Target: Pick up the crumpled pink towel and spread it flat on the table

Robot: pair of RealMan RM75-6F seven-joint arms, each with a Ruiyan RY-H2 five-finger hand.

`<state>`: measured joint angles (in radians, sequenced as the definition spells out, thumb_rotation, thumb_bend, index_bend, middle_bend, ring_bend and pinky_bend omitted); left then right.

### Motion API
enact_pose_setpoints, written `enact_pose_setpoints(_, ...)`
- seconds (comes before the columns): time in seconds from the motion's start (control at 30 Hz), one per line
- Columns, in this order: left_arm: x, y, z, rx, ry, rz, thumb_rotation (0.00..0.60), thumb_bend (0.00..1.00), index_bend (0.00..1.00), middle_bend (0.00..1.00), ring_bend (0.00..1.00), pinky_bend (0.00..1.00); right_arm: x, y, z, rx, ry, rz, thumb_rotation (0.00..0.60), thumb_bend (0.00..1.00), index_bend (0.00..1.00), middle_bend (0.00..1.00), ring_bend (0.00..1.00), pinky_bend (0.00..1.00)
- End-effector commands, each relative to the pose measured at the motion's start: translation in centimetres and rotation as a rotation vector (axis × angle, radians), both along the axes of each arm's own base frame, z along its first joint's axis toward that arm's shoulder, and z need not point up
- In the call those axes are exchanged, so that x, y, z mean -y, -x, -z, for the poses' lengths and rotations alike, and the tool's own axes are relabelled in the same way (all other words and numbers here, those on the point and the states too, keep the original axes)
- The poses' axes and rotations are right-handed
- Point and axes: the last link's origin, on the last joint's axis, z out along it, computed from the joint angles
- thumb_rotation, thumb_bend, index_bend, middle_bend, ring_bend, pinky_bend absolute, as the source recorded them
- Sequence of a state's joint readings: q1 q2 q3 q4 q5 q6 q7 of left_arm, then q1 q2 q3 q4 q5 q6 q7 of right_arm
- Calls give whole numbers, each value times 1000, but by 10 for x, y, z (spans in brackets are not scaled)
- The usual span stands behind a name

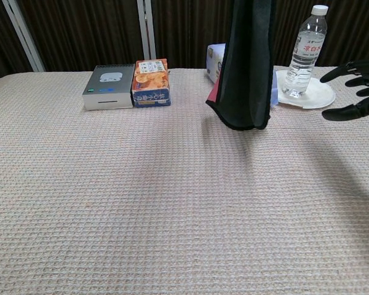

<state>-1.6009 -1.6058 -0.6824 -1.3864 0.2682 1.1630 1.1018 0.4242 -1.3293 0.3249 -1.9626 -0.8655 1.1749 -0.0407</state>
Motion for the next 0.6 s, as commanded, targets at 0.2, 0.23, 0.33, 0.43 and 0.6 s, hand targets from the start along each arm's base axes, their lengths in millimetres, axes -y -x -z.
enact_pose_setpoints(0.2, 8, -20, -7, -11, -33, -34, 600, 483, 644, 159, 0, 0, 2, -1, 1, 18, -5, 0, 600, 221, 250, 0, 0, 0)
enact_pose_setpoints(0.23, 10, -22, -6, -12, -30, -33, 600, 483, 644, 159, 0, 0, 2, -2, 1, 20, -6, -2, 600, 221, 250, 0, 0, 0)
enact_pose_setpoints(0.33, 13, -25, -1, -11, -18, -32, 600, 483, 641, 157, 0, 0, 2, -9, 3, 35, -13, -14, 600, 221, 250, 0, 0, 0)
enact_pose_setpoints(0.43, 16, -26, 4, -19, -13, -28, 600, 483, 638, 156, 0, 0, 3, -17, 6, 40, -18, -29, 600, 220, 247, 0, 0, 0)
enact_pose_setpoints(0.6, 17, -28, 11, -22, -7, -19, 600, 483, 635, 154, 0, 0, 5, -28, 13, 64, -41, -30, 600, 221, 198, 0, 0, 0)
